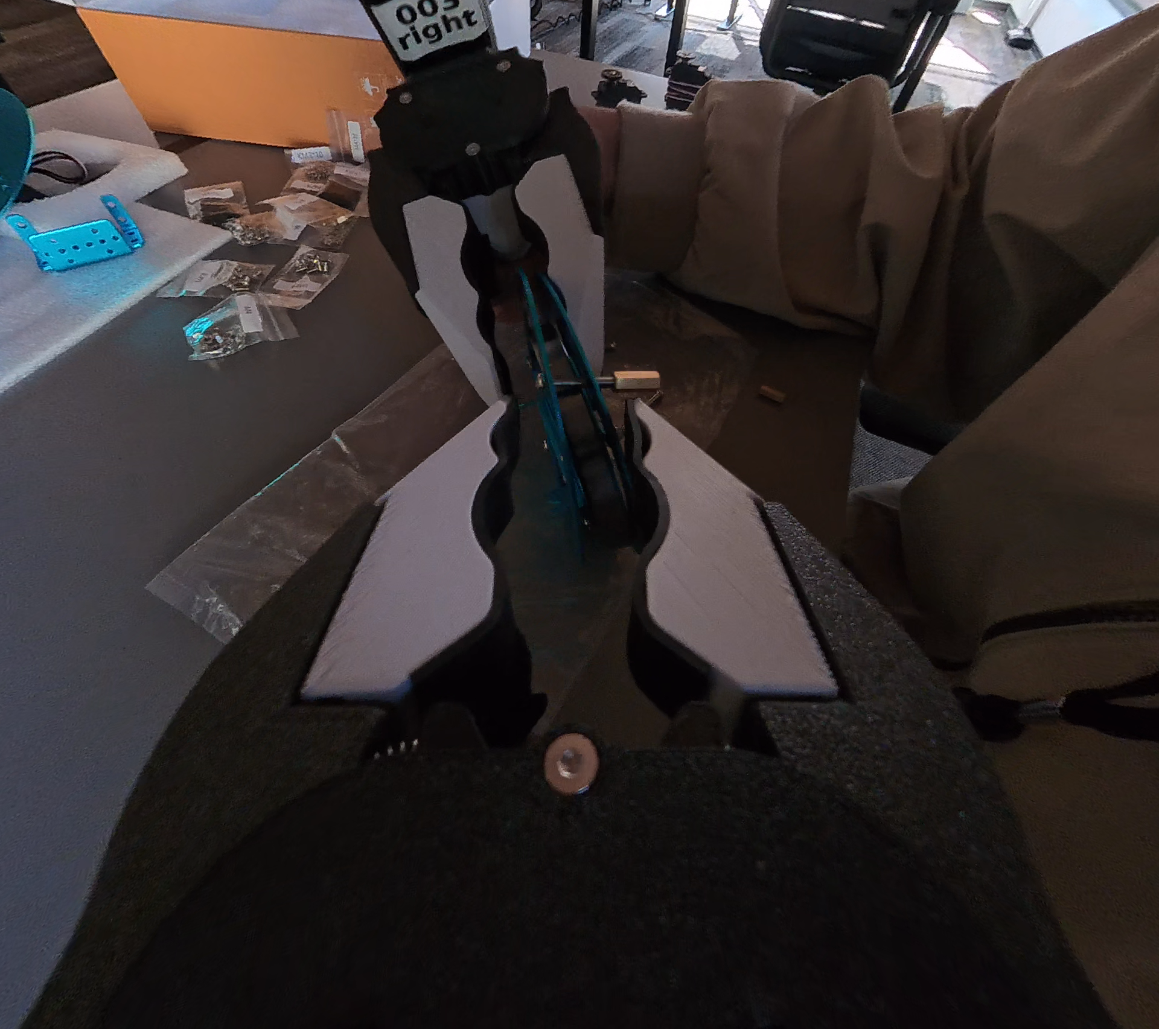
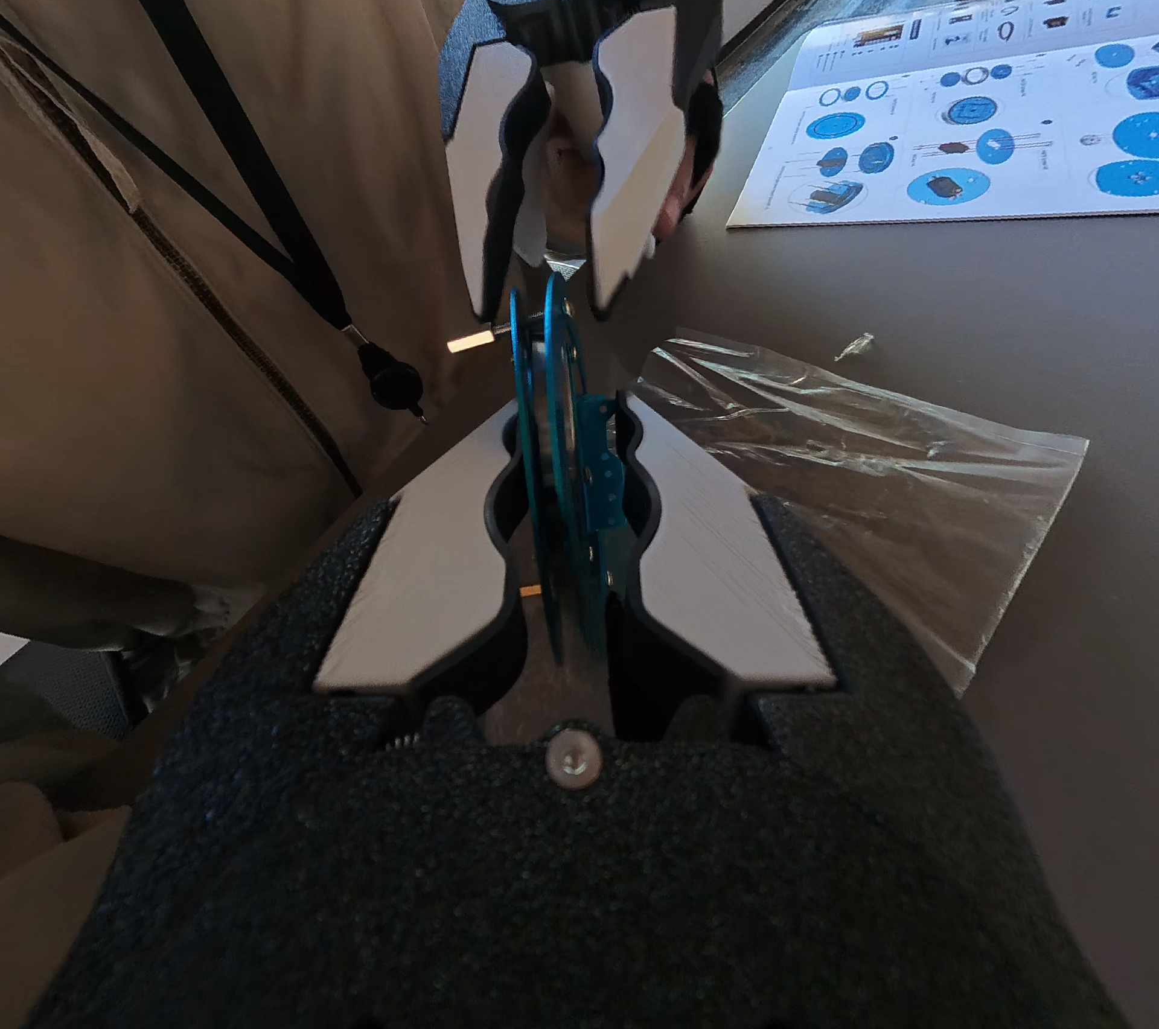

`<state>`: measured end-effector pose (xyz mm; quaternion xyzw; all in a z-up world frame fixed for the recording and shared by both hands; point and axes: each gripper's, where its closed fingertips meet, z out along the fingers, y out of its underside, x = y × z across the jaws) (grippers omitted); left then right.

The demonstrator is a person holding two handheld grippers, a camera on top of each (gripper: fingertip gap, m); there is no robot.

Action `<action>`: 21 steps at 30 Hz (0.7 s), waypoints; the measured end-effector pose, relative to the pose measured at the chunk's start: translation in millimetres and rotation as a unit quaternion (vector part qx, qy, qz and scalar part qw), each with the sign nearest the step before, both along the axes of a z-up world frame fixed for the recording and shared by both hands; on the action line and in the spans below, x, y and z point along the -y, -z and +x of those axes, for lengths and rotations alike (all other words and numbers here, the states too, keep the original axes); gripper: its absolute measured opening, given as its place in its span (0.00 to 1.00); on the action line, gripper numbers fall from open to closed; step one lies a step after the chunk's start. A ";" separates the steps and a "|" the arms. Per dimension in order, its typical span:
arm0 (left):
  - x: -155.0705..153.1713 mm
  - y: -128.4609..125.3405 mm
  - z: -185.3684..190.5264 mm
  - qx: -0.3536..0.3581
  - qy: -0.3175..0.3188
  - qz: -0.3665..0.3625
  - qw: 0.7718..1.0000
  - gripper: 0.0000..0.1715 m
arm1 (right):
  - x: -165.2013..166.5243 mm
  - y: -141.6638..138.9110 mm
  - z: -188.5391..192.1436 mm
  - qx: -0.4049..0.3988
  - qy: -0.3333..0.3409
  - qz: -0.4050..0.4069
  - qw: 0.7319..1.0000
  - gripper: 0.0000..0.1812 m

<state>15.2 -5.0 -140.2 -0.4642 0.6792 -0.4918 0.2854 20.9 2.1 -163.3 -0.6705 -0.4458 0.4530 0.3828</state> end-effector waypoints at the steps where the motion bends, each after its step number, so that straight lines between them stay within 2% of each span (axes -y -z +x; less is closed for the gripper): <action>1: -0.4 1.2 1.3 0.000 -0.002 0.003 1.000 0.19 | 0.2 0.0 -0.6 0.002 -0.001 0.001 1.000 0.14; 10: 2.3 -0.2 7.5 0.012 0.005 0.017 1.000 0.19 | 0.5 -0.6 0.1 0.006 0.003 0.003 1.000 0.14; 14: 2.5 -0.6 6.9 0.025 -0.001 0.032 0.999 0.14 | 0.3 0.0 1.6 0.000 0.004 -0.001 1.000 0.14; 21: 3.7 -1.6 8.8 0.033 0.000 0.042 0.999 0.16 | 2.1 -0.1 -1.0 0.002 -0.001 -0.004 1.000 0.14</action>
